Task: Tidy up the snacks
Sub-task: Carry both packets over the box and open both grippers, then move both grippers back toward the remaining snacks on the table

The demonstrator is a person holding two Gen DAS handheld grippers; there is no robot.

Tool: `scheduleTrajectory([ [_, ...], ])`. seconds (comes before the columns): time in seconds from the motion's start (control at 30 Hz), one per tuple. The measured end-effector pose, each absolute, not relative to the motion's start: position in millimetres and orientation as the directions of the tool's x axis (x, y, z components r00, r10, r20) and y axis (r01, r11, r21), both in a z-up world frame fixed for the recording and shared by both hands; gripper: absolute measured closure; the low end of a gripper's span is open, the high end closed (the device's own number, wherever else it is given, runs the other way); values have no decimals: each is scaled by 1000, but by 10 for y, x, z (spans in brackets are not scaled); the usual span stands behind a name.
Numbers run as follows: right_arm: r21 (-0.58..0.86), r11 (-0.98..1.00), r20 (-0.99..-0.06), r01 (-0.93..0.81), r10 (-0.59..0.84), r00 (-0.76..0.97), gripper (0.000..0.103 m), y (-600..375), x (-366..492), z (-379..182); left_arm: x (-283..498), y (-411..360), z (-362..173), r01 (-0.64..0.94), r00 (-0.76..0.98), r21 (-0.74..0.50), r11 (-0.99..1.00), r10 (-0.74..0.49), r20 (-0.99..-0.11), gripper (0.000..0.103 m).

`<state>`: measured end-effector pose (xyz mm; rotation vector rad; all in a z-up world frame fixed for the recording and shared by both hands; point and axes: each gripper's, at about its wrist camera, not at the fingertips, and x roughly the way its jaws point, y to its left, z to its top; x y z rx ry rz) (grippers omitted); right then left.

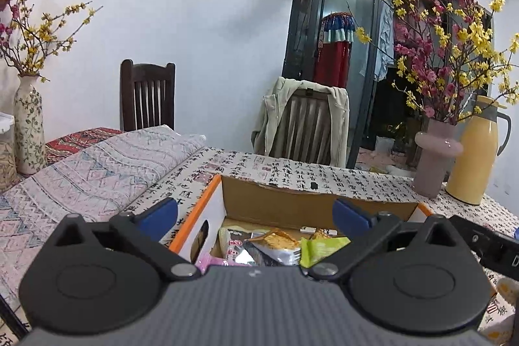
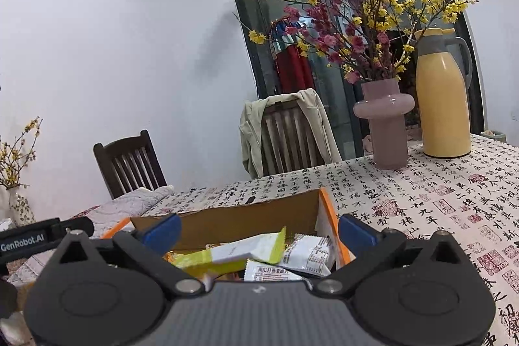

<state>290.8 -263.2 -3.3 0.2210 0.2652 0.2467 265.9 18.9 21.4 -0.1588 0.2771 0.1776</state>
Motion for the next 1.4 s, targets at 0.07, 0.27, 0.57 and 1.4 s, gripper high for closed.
scheduleTrajectory([
  [0.07, 253, 944, -222, -214, 272, 936, 0, -2651, 2865, 19, 2582, 203, 273, -196, 949, -140, 971, 152, -275, 0],
  [0.27, 252, 944, -201, -215, 268, 942, 0, -2724, 2581, 194, 2278, 221, 444, -180, 959, -152, 972, 139, -248, 0],
  [0.57, 239, 948, -247, -212, 271, 930, 0, -2770, 2037, 136, 1758, 269, 449, -164, 955, -153, 975, 118, -274, 0],
  [1.4, 131, 965, -543, -227, 262, 798, 0, -2492, 1174, -553, 750, 665, -363, -169, 860, -171, 971, 61, -506, 0],
])
